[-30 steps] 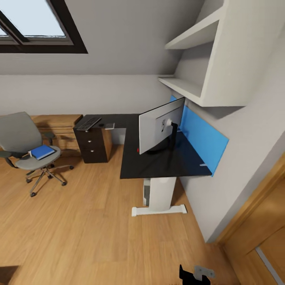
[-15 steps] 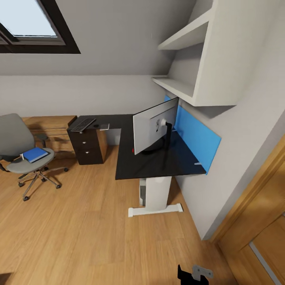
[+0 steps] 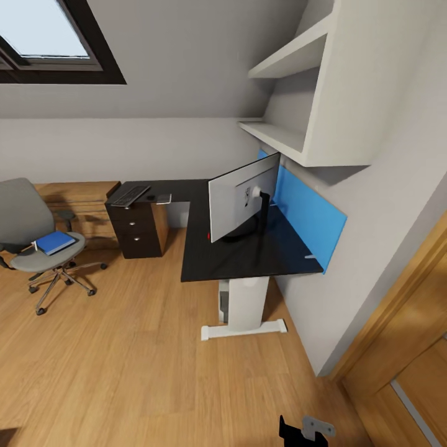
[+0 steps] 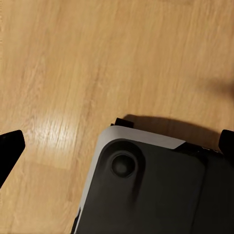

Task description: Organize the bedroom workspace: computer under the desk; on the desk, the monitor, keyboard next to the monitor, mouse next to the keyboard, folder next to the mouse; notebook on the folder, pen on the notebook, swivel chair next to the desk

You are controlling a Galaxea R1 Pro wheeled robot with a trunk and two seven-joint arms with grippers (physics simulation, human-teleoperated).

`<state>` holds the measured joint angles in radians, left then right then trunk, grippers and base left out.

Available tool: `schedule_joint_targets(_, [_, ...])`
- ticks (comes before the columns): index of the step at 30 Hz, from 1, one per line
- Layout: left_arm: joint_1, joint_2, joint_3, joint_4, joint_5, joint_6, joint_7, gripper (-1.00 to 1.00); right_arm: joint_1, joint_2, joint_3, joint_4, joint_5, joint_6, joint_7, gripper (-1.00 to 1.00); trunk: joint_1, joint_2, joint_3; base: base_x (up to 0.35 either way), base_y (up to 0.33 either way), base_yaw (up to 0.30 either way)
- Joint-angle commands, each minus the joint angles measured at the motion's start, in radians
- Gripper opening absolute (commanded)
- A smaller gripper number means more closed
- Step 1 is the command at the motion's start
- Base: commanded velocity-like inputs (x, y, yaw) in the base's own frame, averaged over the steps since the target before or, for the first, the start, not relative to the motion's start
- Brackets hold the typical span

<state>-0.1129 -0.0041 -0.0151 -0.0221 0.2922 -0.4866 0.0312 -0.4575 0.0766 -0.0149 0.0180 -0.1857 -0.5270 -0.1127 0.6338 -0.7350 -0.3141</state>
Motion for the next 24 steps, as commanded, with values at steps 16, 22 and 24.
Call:
schedule_joint_targets(16, [-0.001, 0.003, 0.002, -0.001, 0.007, 0.058, 0.002, 1.0, -0.001, -0.001, -0.002, 0.002, -0.004, -0.006, 0.0, 1.0, 0.0, -0.001, -0.001, 0.0, 0.092, 0.0])
schedule_joint_targets(22, [-0.001, 0.005, 0.0, -0.073, 0.013, 0.059, -0.002, 1.0, -0.001, -0.001, -0.002, 0.002, -0.005, -0.007, 0.001, 1.0, 0.0, -0.001, -0.001, 0.0, 0.302, 0.0])
schedule_joint_targets(24, [-0.001, 0.006, -0.001, -0.122, 0.013, 0.059, -0.002, 1.0, -0.001, -0.001, -0.002, 0.002, -0.007, -0.004, 0.0, 1.0, 0.0, -0.001, -0.001, 0.003, 0.315, 0.0])
